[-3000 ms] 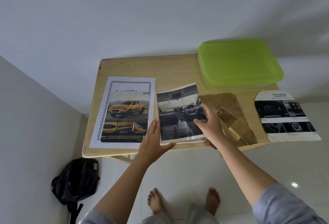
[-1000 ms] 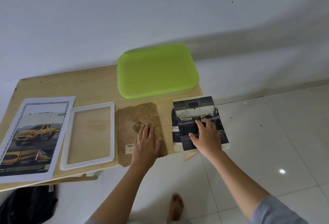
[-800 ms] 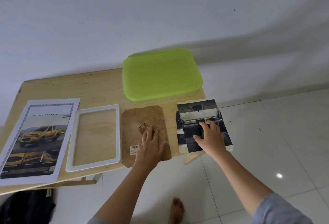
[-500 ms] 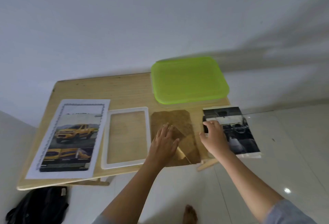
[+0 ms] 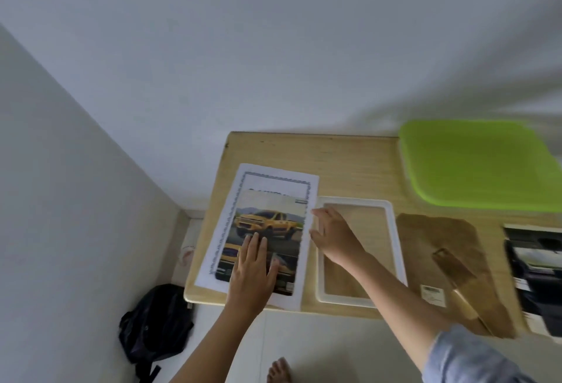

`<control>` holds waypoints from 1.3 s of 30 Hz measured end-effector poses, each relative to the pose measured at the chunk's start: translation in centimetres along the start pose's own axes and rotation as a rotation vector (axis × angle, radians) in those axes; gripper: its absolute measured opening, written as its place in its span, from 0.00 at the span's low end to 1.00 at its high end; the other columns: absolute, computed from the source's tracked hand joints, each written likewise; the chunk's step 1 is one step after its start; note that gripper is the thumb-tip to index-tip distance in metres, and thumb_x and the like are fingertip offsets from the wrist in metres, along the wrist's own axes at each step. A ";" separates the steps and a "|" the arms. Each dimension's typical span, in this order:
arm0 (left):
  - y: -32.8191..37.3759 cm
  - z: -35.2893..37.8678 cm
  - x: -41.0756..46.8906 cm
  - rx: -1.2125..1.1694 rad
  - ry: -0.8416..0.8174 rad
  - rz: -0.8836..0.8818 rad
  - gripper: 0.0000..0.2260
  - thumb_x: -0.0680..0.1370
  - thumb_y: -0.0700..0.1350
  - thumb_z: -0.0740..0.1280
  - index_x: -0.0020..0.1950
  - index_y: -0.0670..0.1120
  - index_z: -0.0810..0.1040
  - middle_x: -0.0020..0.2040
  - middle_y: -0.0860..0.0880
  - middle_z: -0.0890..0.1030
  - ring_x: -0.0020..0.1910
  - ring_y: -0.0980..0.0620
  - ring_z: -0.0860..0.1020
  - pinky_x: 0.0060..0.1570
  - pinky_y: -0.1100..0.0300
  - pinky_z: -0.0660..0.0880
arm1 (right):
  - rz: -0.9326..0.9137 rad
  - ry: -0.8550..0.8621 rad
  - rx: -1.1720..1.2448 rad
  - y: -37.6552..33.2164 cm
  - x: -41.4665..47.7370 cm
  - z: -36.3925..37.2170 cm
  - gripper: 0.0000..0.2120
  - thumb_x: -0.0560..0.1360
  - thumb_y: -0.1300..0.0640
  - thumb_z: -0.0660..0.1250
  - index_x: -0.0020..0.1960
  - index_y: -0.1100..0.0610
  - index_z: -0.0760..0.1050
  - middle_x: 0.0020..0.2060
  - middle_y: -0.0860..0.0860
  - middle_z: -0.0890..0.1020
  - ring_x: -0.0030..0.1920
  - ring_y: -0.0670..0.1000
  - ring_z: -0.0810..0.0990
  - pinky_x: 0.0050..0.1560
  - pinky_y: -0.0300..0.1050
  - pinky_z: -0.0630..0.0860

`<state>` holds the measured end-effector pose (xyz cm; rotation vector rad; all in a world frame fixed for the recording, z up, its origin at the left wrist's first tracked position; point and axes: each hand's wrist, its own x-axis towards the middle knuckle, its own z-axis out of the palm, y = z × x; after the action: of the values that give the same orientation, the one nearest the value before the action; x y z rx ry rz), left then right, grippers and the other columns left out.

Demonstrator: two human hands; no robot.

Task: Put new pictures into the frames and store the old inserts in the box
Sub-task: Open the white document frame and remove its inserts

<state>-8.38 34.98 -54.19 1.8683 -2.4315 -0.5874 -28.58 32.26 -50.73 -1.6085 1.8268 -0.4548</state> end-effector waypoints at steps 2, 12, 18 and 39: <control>-1.8 0.0 -0.4 0.043 -0.009 -0.006 0.29 0.79 0.60 0.45 0.68 0.41 0.69 0.68 0.41 0.71 0.69 0.42 0.67 0.61 0.50 0.67 | -0.025 -0.013 -0.085 -0.7 1.5 1.1 0.24 0.77 0.57 0.59 0.72 0.56 0.60 0.70 0.52 0.64 0.72 0.52 0.57 0.70 0.46 0.59; -4.9 0.8 -0.5 0.094 -0.034 0.015 0.30 0.79 0.63 0.43 0.73 0.45 0.61 0.73 0.45 0.64 0.72 0.46 0.61 0.65 0.50 0.60 | -0.016 0.035 -0.381 -3.2 6.2 2.8 0.24 0.77 0.57 0.56 0.72 0.61 0.59 0.71 0.56 0.64 0.72 0.55 0.58 0.70 0.48 0.59; -4.6 0.6 -0.2 0.112 0.003 -0.002 0.29 0.79 0.62 0.43 0.71 0.45 0.64 0.71 0.46 0.68 0.70 0.48 0.66 0.63 0.50 0.62 | -0.043 0.064 -0.473 -3.1 5.9 3.2 0.21 0.77 0.57 0.57 0.68 0.61 0.64 0.66 0.55 0.70 0.69 0.54 0.61 0.65 0.46 0.64; -5.0 2.1 -0.2 0.098 0.083 0.019 0.29 0.80 0.62 0.43 0.74 0.45 0.58 0.73 0.45 0.63 0.73 0.47 0.58 0.72 0.50 0.55 | -0.088 0.049 -0.307 -3.7 7.1 3.7 0.19 0.76 0.57 0.61 0.66 0.62 0.67 0.61 0.57 0.71 0.63 0.55 0.66 0.59 0.45 0.67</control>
<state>-4.19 34.66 -57.60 1.8622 -2.4640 -0.3881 -23.59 25.25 -52.84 -1.9024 1.9411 -0.2619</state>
